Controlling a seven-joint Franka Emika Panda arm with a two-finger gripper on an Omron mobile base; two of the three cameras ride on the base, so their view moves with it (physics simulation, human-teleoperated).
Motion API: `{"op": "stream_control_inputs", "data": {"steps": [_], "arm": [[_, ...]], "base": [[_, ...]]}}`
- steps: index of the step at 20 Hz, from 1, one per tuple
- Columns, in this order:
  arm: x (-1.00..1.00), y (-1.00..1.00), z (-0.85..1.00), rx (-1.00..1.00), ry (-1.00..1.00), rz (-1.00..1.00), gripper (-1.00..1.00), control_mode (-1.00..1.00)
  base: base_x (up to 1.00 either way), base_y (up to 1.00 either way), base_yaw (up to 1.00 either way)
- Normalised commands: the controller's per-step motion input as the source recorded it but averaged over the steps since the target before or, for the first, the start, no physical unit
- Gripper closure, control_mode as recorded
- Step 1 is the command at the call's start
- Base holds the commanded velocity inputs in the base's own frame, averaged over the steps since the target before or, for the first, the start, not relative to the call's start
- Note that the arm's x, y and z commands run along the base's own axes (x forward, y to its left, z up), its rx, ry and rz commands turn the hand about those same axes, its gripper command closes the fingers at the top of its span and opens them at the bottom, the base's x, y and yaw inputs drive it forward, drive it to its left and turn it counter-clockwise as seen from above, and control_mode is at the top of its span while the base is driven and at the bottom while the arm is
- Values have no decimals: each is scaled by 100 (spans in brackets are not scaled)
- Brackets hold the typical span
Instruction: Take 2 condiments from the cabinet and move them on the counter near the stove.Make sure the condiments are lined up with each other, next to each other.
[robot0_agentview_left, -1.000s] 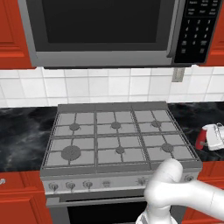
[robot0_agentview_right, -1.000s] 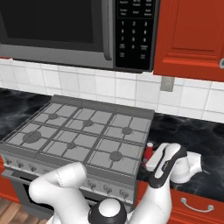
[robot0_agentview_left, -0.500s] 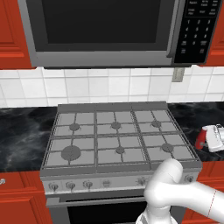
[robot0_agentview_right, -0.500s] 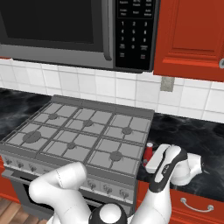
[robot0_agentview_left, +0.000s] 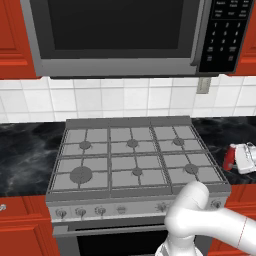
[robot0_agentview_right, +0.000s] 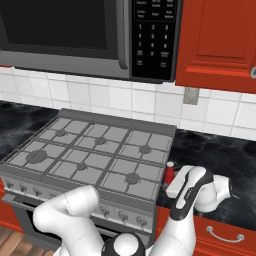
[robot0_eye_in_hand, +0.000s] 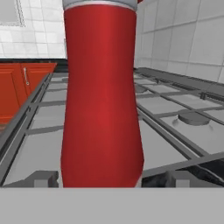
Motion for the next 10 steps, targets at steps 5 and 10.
{"op": "stream_control_inputs", "data": {"steps": [5,10], "arm": [[0,-22,12,0,4,0,-100,-100],[-1,-6,14,0,0,0,-100,-100]], "base": [[0,0,0],[0,0,0]]}}
